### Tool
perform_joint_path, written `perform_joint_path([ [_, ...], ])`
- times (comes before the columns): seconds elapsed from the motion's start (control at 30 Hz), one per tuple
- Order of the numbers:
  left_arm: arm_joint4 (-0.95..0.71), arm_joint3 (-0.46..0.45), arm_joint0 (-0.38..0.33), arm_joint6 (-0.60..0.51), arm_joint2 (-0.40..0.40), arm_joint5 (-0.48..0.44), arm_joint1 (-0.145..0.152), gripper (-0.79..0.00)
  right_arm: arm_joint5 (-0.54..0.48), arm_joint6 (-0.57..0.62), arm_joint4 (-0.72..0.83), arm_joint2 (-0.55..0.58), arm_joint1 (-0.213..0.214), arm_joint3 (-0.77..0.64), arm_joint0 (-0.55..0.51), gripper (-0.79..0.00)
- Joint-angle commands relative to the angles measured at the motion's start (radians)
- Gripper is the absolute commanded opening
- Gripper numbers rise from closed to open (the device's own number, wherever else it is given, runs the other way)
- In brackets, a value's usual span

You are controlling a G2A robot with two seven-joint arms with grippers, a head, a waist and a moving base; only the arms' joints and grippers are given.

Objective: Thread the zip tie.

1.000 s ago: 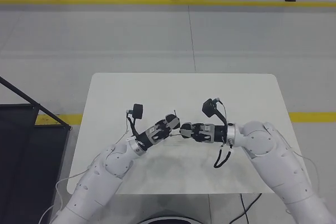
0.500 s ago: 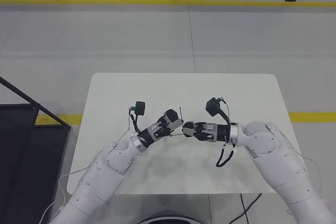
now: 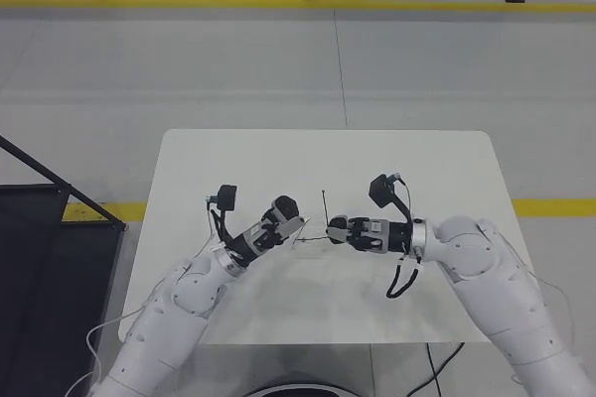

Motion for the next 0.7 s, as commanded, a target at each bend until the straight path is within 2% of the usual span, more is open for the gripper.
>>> perform_joint_path([
  [0.0,0.007,-0.001,0.001,-0.021,-0.003,-0.013,0.002,0.0,0.006,0.008,0.0,-0.002,0.001,-0.001,0.0,-0.785],
  [0.13,0.033,-0.001,-0.006,-0.048,-0.006,-0.022,0.005,0.0,0.014,0.03,0.001,-0.008,0.001,-0.008,0.003,-0.785],
  [0.33,0.075,-0.002,-0.015,-0.022,0.008,-0.02,0.0,-0.009,0.015,0.045,0.002,-0.018,0.001,-0.013,0.008,-0.785],
  [0.4,0.088,0.004,-0.023,-0.015,0.016,-0.011,-0.003,-0.12,0.012,0.049,0.002,-0.02,0.001,-0.011,0.01,-0.785],
  [0.47,0.098,0.011,-0.031,-0.006,0.025,-0.004,-0.006,-0.413,0.01,0.052,0.004,-0.023,0.001,-0.009,0.013,-0.785],
  [0.67,0.099,0.037,-0.055,0.009,0.049,0.001,-0.015,-0.449,0.004,0.056,0.007,-0.027,0.002,-0.004,0.017,-0.785],
])
